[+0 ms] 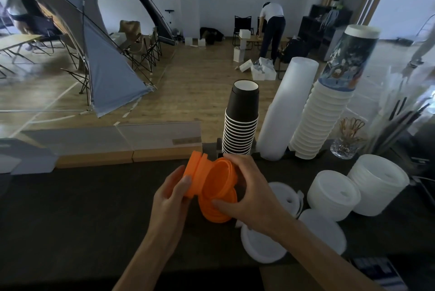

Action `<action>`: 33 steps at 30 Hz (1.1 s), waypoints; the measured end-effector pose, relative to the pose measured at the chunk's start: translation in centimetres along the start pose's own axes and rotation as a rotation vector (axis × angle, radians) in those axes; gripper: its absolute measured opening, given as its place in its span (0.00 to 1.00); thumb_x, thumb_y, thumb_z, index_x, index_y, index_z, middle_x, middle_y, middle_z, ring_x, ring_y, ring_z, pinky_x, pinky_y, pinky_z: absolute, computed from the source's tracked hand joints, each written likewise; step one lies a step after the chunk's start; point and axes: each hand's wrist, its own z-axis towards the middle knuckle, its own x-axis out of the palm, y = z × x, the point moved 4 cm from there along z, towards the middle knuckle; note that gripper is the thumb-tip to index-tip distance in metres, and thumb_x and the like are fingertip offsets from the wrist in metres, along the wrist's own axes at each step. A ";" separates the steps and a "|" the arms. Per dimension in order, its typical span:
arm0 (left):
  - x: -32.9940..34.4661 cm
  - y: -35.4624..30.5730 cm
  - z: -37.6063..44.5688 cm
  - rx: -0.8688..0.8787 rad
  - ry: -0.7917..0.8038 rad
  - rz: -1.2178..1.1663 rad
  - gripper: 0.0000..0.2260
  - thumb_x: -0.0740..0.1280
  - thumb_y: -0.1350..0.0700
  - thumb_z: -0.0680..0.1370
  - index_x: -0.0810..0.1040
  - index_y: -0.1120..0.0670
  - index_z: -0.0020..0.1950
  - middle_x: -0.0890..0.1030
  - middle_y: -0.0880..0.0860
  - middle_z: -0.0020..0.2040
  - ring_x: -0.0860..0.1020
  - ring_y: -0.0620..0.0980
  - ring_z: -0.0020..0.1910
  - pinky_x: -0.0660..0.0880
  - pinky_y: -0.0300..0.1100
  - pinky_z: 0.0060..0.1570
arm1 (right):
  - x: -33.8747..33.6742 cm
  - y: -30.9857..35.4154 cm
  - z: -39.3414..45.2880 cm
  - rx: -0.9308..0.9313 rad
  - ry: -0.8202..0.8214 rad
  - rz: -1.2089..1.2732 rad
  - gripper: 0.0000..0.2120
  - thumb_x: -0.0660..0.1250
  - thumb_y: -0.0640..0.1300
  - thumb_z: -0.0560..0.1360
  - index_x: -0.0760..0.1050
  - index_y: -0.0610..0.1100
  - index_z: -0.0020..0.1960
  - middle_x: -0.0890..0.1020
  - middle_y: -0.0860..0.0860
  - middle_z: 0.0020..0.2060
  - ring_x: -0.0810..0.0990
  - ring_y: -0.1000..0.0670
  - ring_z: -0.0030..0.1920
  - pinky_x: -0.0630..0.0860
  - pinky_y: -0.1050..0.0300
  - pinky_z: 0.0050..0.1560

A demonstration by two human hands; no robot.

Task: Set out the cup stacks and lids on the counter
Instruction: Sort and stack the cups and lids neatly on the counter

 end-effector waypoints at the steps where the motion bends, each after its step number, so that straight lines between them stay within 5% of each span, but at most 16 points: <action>1: 0.1 -0.2 -0.1 0.000 0.008 -0.016 0.48 0.78 0.33 0.57 0.70 0.49 0.73 0.78 0.53 0.65 0.79 0.53 0.61 0.75 0.54 0.61 | 0.0 0.3 0.1 -0.022 -0.014 -0.018 0.44 0.78 0.57 0.67 0.57 0.57 0.74 0.62 0.62 0.67 0.63 0.68 0.66 0.65 0.70 0.60; 5: 1.3 -0.6 -0.6 0.001 0.051 -0.001 0.48 0.78 0.33 0.56 0.70 0.49 0.72 0.79 0.51 0.63 0.81 0.51 0.59 0.79 0.50 0.55 | 0.4 1.5 0.3 -0.088 -0.018 -0.060 0.44 0.78 0.56 0.67 0.55 0.59 0.74 0.57 0.61 0.72 0.56 0.70 0.69 0.61 0.71 0.62; 8: 1.7 -0.7 -1.0 0.020 0.067 0.000 0.46 0.78 0.33 0.57 0.71 0.49 0.71 0.80 0.52 0.63 0.80 0.53 0.60 0.78 0.52 0.56 | 0.2 1.8 0.4 -0.027 -0.008 0.087 0.45 0.79 0.58 0.66 0.54 0.64 0.74 0.62 0.71 0.67 0.63 0.72 0.66 0.66 0.69 0.59; 12: 1.6 -0.9 -1.5 0.068 0.083 0.038 0.43 0.78 0.34 0.59 0.71 0.46 0.71 0.79 0.50 0.64 0.79 0.53 0.62 0.77 0.57 0.59 | 0.2 1.9 0.2 0.014 0.028 0.244 0.44 0.77 0.62 0.62 0.59 0.67 0.73 0.69 0.68 0.67 0.71 0.63 0.67 0.74 0.57 0.63; 18: 1.7 -2.0 -1.7 0.167 0.129 0.169 0.41 0.76 0.33 0.61 0.71 0.43 0.71 0.78 0.47 0.65 0.78 0.51 0.63 0.77 0.55 0.58 | -0.1 2.4 0.4 0.003 0.075 0.376 0.41 0.77 0.57 0.63 0.61 0.66 0.71 0.72 0.72 0.63 0.74 0.61 0.65 0.78 0.61 0.58; 22: 1.9 -2.9 -1.3 0.168 0.227 0.280 0.41 0.74 0.30 0.60 0.70 0.40 0.70 0.78 0.42 0.64 0.78 0.45 0.63 0.80 0.45 0.54 | -0.3 2.2 0.6 -0.007 0.117 0.377 0.40 0.76 0.57 0.64 0.60 0.65 0.70 0.71 0.74 0.61 0.73 0.63 0.65 0.77 0.65 0.55; 26: 1.9 -2.9 -1.0 0.144 0.270 0.349 0.39 0.74 0.31 0.61 0.70 0.38 0.70 0.77 0.41 0.63 0.77 0.45 0.62 0.78 0.52 0.58 | -0.3 1.9 1.0 0.005 0.121 0.318 0.37 0.75 0.60 0.62 0.61 0.73 0.65 0.70 0.71 0.62 0.73 0.62 0.65 0.78 0.65 0.54; 33: 2.2 -3.5 -0.7 0.165 0.206 0.321 0.38 0.74 0.32 0.63 0.69 0.39 0.71 0.77 0.44 0.65 0.78 0.47 0.62 0.78 0.54 0.58 | -0.7 1.3 1.5 0.046 0.097 0.399 0.38 0.75 0.57 0.61 0.63 0.67 0.68 0.72 0.67 0.62 0.74 0.61 0.64 0.79 0.62 0.54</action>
